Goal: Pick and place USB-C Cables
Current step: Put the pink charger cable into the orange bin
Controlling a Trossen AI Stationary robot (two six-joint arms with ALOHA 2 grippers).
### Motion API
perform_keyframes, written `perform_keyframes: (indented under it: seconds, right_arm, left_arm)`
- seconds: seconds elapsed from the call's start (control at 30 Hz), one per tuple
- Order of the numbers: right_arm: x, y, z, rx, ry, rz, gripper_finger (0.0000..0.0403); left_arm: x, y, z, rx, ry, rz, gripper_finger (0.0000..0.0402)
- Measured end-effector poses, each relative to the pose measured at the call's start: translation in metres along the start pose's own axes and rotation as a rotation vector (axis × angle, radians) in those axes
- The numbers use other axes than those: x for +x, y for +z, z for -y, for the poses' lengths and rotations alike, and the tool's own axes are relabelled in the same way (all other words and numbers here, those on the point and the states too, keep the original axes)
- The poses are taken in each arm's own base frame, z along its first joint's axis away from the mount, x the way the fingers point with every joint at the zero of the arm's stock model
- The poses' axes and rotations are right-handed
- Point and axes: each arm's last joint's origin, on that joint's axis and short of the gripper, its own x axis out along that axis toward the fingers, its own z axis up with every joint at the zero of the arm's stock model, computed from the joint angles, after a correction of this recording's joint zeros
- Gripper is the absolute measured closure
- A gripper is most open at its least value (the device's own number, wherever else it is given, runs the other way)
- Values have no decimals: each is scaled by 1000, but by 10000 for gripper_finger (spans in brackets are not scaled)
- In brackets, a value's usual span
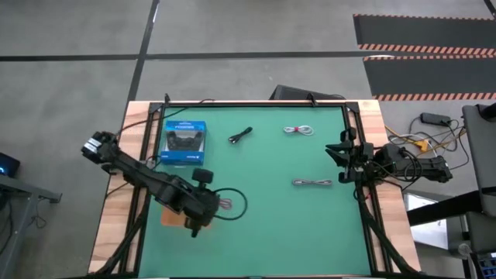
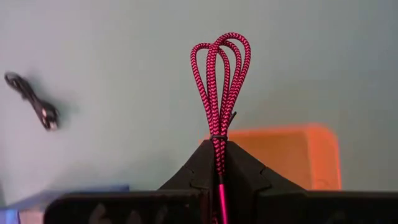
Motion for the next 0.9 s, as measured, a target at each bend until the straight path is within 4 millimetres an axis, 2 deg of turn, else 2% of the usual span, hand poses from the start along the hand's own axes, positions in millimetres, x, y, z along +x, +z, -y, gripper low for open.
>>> perform_keyframes:
  seconds: [0.27, 0.5, 0.63, 0.9]
  right_arm:
    - [0, 0, 0, -6, -1, 0, 351]
    - [0, 0, 0, -8, 0, -4, 351]
    - [0, 0, 0, -8, 0, -4, 351]
    - [0, -1, 0, -8, 0, -6, 351]
  left_arm:
    - [0, -60, -10, -171, -19, 25, 395]
    - [10, -91, -11, -197, -79, 126, 395]
    - [18, -103, -11, -205, -95, 150, 395]
    - [32, -110, -7, -202, -145, 138, 395]
